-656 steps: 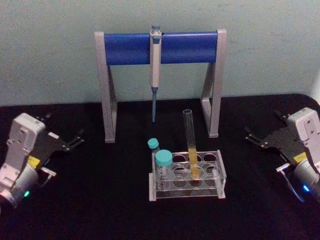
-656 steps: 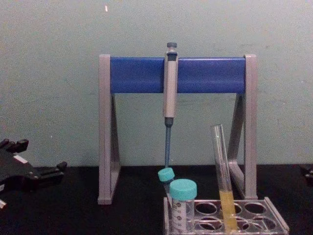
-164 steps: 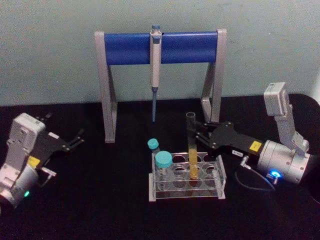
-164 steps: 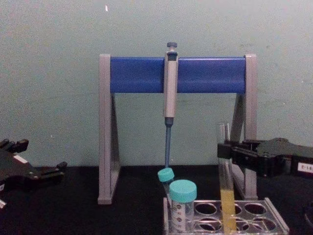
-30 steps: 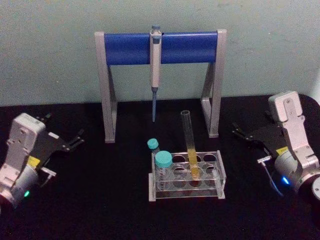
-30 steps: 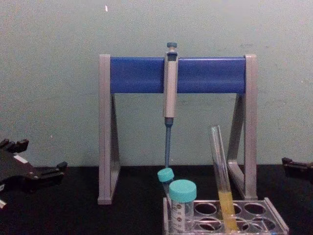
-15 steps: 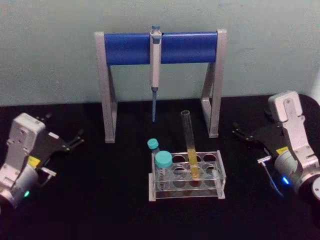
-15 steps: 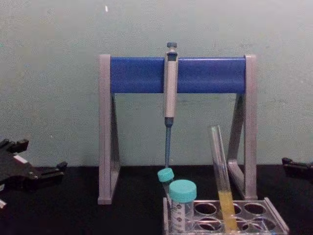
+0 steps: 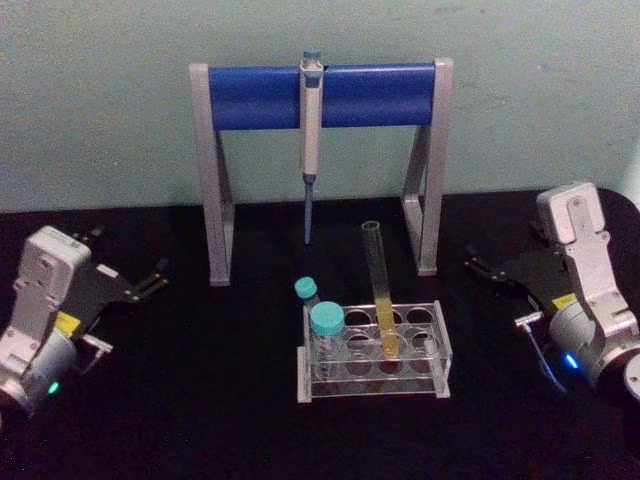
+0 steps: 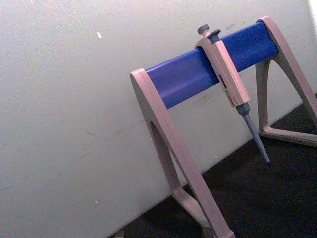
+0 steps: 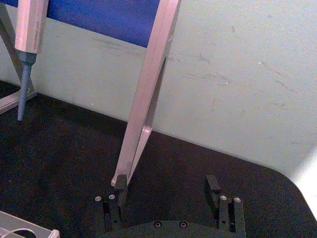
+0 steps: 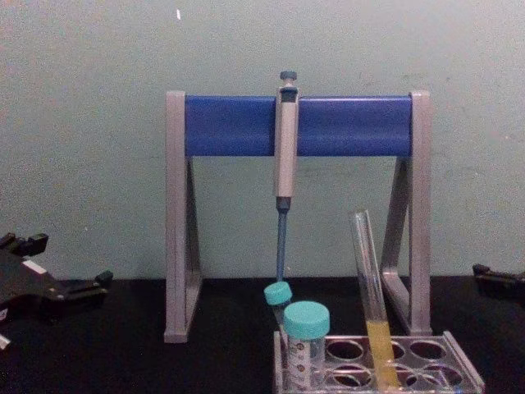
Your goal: Pick up the test tube from the test tube rack, shake it, then place it back into the test tube rack.
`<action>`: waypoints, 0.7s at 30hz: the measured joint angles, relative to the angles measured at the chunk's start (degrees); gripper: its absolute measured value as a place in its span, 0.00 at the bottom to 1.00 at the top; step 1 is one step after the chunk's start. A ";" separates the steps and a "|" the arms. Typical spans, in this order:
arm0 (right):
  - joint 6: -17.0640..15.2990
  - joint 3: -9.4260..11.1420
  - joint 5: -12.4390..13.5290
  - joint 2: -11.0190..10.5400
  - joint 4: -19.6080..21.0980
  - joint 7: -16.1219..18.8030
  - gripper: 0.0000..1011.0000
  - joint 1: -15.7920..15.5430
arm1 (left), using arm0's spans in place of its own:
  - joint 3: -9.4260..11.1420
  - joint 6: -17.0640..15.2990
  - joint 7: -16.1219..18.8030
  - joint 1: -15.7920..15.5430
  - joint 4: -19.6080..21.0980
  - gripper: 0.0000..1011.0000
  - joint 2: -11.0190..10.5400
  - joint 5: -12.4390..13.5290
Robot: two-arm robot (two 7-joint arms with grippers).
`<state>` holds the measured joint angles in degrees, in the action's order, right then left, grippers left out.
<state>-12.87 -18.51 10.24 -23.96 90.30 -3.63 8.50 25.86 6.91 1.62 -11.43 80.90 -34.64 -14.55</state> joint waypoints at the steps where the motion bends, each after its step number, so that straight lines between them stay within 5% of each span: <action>1: 0.00 0.00 0.00 0.00 0.00 0.00 0.99 0.00 | 0.00 0.00 0.00 0.00 0.00 0.99 0.00 0.00; 21: 0.00 0.00 0.00 0.00 0.00 0.00 0.99 0.00 | 0.00 0.00 0.00 0.00 0.00 0.99 0.00 0.00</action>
<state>-12.87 -18.51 10.24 -23.96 90.30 -3.63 8.50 25.86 6.91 1.62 -11.43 80.90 -34.65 -14.55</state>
